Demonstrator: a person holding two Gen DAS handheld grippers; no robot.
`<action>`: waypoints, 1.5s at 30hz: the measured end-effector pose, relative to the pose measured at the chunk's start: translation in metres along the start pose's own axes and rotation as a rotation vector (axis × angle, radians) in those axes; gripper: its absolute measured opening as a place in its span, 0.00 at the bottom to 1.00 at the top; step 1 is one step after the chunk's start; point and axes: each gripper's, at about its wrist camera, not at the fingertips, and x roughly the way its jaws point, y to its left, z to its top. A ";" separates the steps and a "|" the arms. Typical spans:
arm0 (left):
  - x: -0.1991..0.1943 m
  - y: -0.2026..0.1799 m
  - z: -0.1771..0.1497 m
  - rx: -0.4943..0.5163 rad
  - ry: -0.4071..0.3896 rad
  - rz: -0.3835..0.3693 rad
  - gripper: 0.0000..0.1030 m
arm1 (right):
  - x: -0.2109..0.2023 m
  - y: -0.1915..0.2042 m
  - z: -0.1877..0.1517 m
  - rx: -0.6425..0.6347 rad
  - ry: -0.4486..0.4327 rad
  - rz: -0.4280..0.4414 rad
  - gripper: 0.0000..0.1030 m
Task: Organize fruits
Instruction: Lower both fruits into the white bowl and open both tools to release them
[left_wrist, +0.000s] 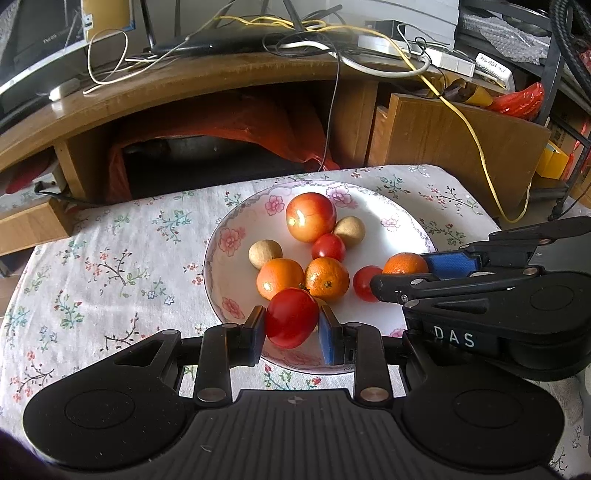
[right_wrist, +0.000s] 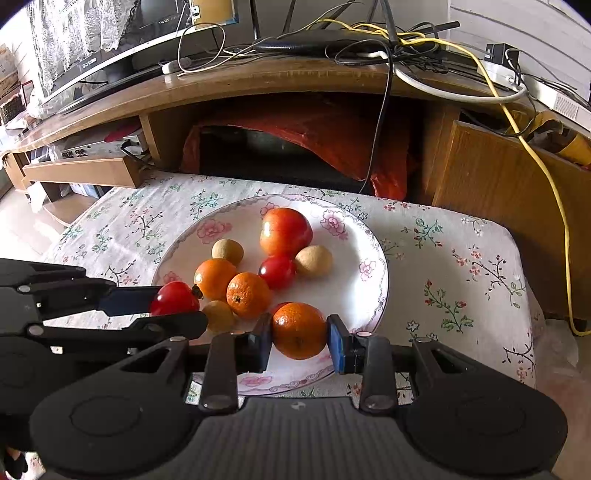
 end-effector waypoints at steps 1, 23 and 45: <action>0.001 0.000 0.000 0.000 0.000 -0.001 0.36 | 0.000 0.000 0.000 -0.001 -0.001 -0.002 0.31; 0.007 0.007 0.006 -0.034 -0.008 0.010 0.44 | 0.006 -0.003 0.006 0.013 -0.027 -0.017 0.32; -0.029 -0.005 -0.007 -0.026 -0.063 0.103 0.82 | -0.036 -0.004 -0.002 0.075 -0.056 -0.018 0.33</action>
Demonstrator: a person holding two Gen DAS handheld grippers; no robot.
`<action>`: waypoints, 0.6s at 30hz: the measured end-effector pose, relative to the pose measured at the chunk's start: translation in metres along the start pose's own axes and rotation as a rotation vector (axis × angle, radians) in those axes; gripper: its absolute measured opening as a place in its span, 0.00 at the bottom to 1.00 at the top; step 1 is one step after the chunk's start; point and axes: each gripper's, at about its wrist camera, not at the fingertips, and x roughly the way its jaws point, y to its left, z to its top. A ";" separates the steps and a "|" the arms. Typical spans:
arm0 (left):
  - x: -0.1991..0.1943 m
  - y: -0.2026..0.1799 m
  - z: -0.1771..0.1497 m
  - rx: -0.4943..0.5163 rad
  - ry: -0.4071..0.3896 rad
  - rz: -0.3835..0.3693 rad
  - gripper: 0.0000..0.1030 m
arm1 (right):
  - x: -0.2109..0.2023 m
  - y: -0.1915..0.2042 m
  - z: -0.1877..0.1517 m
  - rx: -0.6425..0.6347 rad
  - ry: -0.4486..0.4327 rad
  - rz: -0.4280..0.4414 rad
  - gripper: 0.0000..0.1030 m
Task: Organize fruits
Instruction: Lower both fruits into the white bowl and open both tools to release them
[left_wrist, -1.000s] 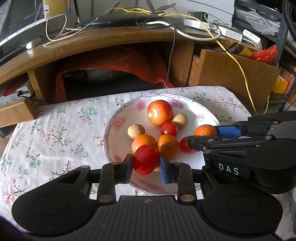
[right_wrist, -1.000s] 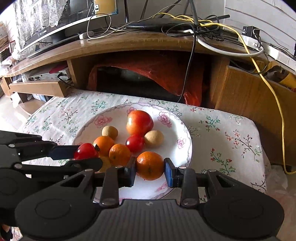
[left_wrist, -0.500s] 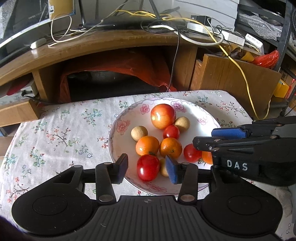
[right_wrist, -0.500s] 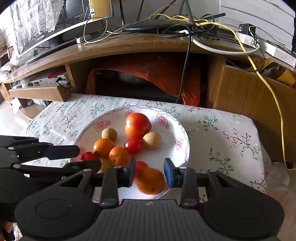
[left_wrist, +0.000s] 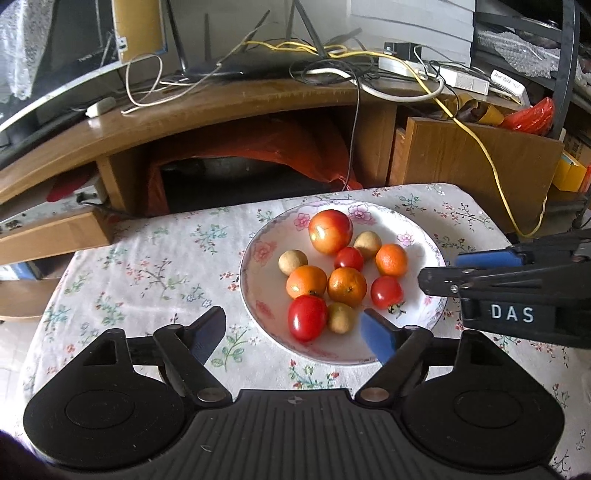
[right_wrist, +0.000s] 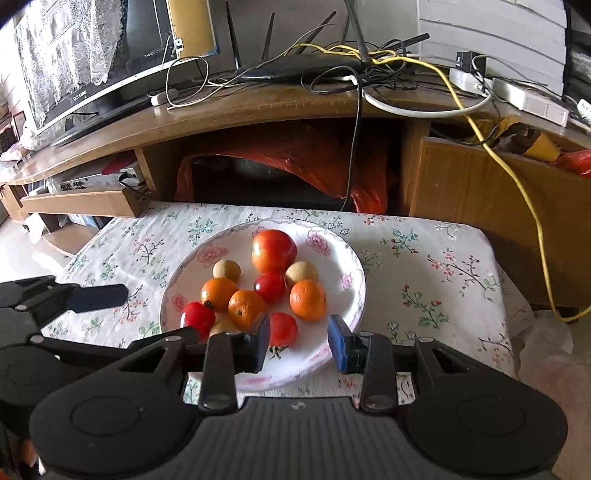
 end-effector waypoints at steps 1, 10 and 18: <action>-0.002 0.000 -0.001 -0.004 -0.001 0.001 0.82 | -0.003 0.000 -0.001 0.003 0.000 -0.002 0.33; -0.022 -0.003 -0.010 -0.018 -0.028 0.070 0.87 | -0.021 0.004 -0.017 0.033 0.007 -0.003 0.34; -0.042 -0.008 -0.024 -0.014 -0.046 0.074 0.93 | -0.040 0.009 -0.034 0.057 0.014 -0.003 0.34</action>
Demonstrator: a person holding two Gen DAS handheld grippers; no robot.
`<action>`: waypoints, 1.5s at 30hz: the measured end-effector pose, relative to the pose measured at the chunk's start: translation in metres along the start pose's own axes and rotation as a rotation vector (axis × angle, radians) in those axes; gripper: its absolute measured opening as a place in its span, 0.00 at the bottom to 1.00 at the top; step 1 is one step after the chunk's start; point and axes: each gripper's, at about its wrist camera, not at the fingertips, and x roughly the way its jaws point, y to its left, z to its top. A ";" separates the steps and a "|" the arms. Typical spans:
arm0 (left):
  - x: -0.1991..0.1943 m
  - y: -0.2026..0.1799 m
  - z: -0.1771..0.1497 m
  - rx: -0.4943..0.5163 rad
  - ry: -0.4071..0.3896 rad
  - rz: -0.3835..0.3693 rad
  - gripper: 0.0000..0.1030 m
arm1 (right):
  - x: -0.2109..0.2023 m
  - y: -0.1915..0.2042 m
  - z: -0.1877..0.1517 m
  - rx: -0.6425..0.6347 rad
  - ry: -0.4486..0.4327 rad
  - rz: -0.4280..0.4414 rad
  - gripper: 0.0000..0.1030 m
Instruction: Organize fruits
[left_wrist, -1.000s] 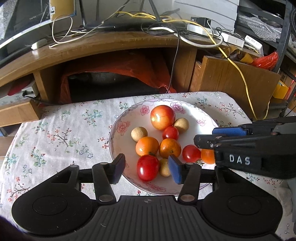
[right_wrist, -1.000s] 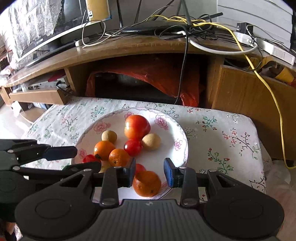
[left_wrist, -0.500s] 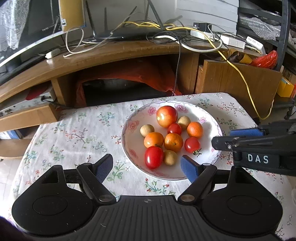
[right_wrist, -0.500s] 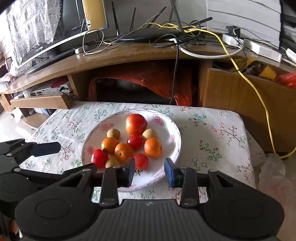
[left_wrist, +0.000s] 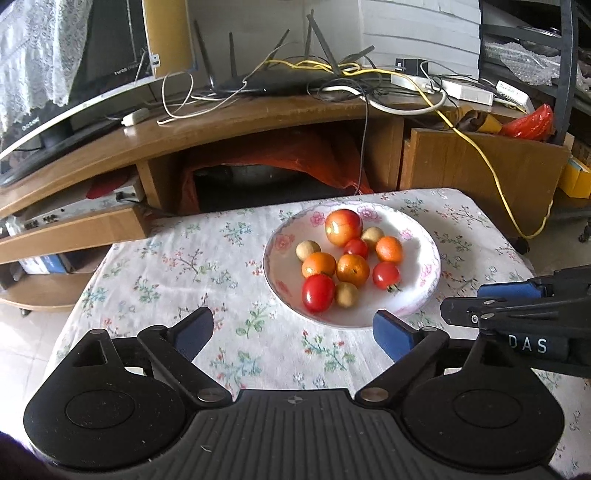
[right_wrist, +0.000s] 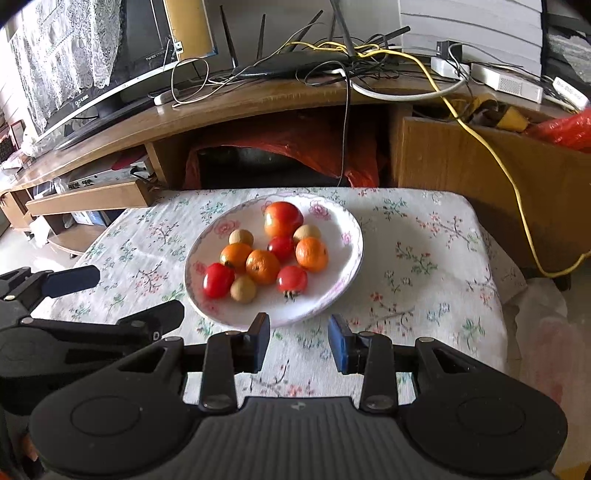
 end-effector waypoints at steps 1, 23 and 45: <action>-0.002 -0.001 -0.002 0.000 0.001 -0.002 0.93 | -0.003 0.000 -0.003 0.003 0.001 -0.002 0.34; -0.060 -0.006 -0.046 -0.068 0.031 -0.139 0.92 | -0.062 0.003 -0.059 0.062 0.004 0.003 0.34; -0.087 -0.019 -0.081 -0.036 0.057 -0.100 0.94 | -0.088 0.014 -0.102 0.052 0.039 -0.019 0.34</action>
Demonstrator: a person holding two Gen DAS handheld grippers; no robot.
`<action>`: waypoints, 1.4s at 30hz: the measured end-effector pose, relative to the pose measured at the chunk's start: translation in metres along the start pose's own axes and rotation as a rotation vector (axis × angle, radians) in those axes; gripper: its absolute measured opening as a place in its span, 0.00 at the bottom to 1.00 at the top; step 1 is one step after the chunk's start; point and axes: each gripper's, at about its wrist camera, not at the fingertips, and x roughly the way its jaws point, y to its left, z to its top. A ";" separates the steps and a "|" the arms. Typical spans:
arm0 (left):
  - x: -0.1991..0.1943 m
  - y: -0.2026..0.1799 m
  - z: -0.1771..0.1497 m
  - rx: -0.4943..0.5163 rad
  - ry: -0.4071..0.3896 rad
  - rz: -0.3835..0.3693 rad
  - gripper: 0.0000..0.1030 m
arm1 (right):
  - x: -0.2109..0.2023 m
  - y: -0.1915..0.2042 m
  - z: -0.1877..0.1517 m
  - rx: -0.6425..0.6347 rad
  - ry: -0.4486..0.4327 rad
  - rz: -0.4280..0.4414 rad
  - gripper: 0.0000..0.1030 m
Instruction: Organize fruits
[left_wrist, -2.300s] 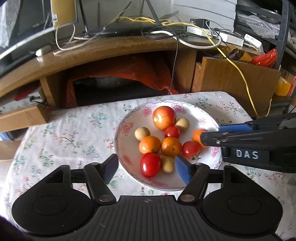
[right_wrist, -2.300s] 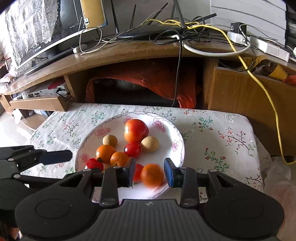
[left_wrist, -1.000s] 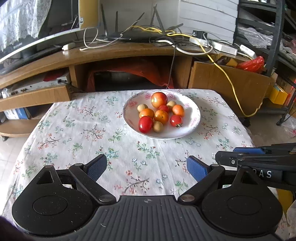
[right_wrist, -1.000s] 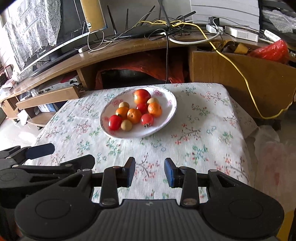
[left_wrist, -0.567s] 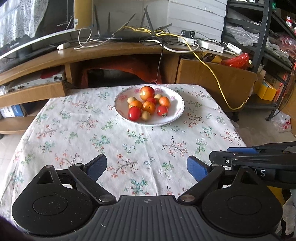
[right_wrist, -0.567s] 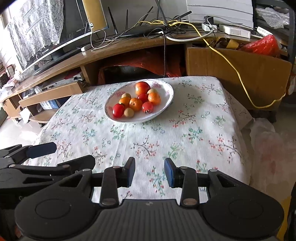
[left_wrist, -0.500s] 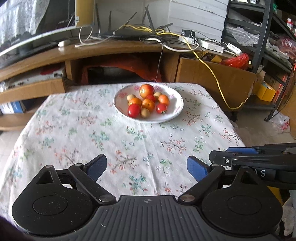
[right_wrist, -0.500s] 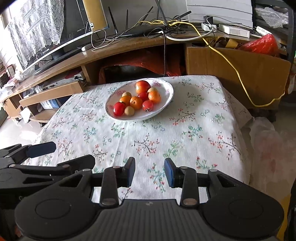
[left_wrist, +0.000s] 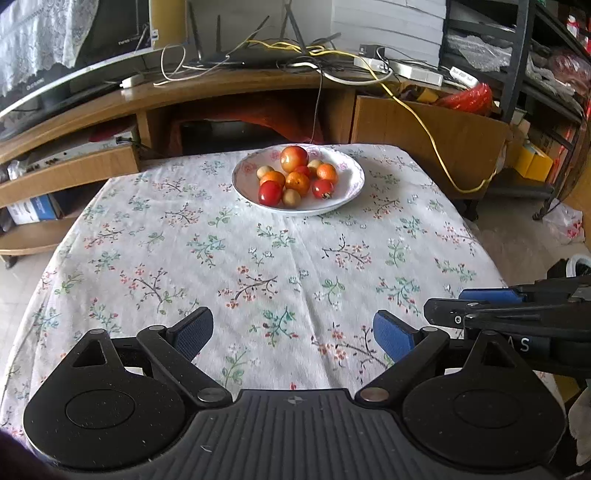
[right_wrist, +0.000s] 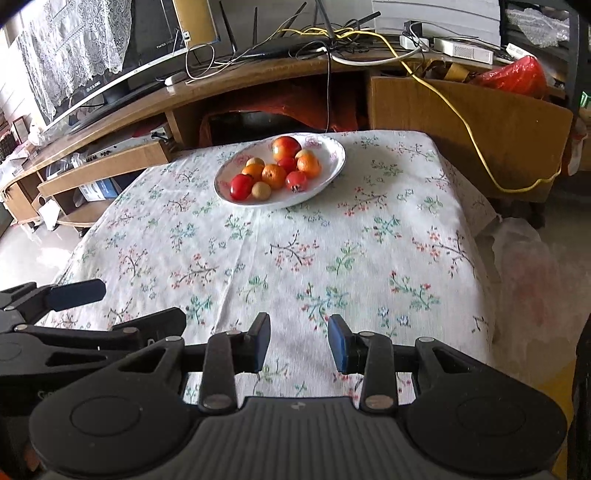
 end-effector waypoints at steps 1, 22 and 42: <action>-0.001 0.000 -0.001 0.000 0.005 0.001 0.94 | -0.001 0.000 -0.002 0.000 0.001 -0.002 0.34; -0.007 0.001 -0.019 -0.029 0.059 -0.007 0.94 | -0.012 0.007 -0.025 0.002 0.021 -0.016 0.33; -0.012 -0.007 -0.019 0.036 0.019 0.065 0.94 | -0.010 0.009 -0.027 0.001 0.032 -0.020 0.33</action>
